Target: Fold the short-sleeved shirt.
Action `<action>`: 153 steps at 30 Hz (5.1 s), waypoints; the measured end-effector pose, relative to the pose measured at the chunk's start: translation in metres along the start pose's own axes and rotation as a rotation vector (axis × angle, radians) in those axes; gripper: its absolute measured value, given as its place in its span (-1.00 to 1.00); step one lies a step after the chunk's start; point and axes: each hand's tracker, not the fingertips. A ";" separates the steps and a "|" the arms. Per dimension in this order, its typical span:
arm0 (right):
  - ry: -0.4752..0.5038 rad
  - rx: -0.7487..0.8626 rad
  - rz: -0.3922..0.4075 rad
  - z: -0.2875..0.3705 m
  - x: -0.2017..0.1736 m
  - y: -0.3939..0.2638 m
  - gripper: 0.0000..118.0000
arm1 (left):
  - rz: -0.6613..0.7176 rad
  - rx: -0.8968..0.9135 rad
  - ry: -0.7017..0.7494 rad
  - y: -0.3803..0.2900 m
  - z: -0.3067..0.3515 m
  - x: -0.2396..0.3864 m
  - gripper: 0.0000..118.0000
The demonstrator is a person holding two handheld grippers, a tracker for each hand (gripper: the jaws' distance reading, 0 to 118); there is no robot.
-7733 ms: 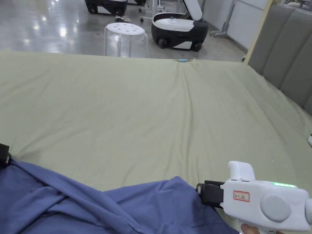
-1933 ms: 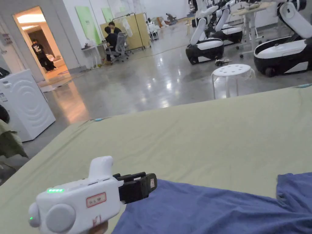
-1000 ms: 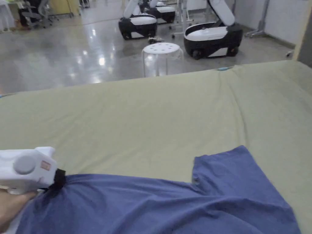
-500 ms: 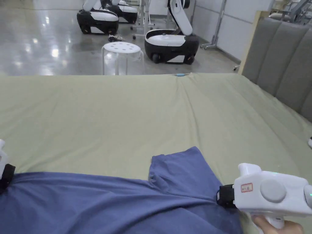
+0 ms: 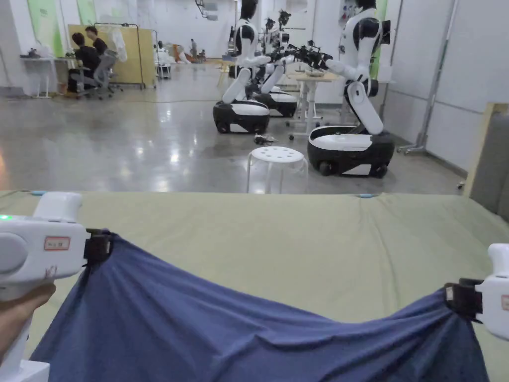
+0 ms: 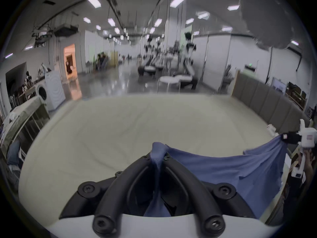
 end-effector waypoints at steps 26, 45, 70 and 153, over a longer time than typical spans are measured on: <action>-0.073 0.492 0.186 0.069 -0.090 0.362 -0.97 | 0.038 0.512 0.288 0.256 0.170 -0.013 -0.92; -0.084 0.441 0.183 0.007 -0.122 0.373 -0.97 | 0.121 0.435 0.322 0.246 0.078 -0.053 -0.92; 0.216 0.251 0.098 0.098 -0.028 0.024 -0.97 | 0.281 0.279 0.013 -0.116 0.190 -0.035 -0.92; 0.235 0.249 0.168 0.182 -0.116 -0.177 -1.00 | 0.147 0.162 0.313 -0.259 0.296 0.088 -0.95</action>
